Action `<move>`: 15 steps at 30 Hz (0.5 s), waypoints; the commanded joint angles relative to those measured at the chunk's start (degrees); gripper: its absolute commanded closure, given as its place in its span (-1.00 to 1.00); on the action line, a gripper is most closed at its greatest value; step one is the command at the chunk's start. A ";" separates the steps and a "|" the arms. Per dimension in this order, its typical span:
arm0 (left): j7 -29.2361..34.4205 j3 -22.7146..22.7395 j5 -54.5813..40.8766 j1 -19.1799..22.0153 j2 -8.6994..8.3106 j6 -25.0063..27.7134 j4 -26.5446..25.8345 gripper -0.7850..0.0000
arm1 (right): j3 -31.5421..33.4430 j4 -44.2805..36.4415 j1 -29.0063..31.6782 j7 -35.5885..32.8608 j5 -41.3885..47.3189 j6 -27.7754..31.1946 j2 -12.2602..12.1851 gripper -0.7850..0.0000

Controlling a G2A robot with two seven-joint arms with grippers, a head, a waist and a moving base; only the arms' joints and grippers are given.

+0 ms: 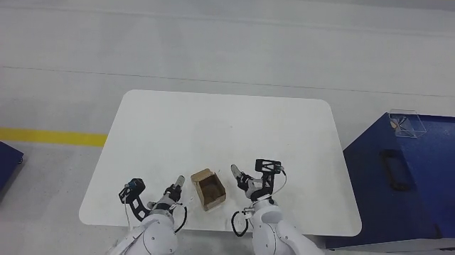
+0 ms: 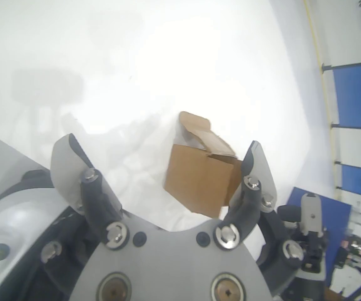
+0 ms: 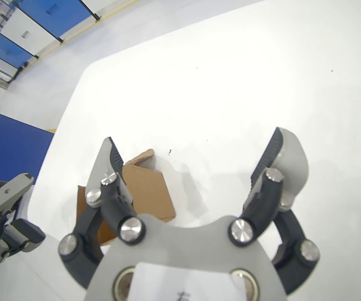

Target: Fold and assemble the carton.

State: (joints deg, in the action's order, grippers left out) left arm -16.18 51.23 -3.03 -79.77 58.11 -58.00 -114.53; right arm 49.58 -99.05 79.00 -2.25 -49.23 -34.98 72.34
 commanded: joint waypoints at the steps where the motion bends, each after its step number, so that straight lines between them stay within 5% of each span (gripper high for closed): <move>1: 5.89 -0.68 3.58 0.55 -0.72 0.00 0.44 -1.00 | -1.44 1.78 -1.15 -1.82 -1.29 -0.56 0.42 -1.00; 7: 17.16 -2.48 10.49 2.84 -1.45 0.00 0.84 -1.00 | -3.39 4.70 -2.90 -5.41 -0.83 0.45 1.56 -1.00; 15: 23.78 -5.71 17.41 5.55 0.19 0.00 3.63 -1.00 | -4.91 8.04 -3.63 -9.29 -1.62 3.30 2.43 -1.00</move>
State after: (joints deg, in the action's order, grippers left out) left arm 7.18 45.83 13.43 -74.42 58.05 -58.00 -111.50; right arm 44.80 -91.44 75.50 -11.37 -50.72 -31.73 74.66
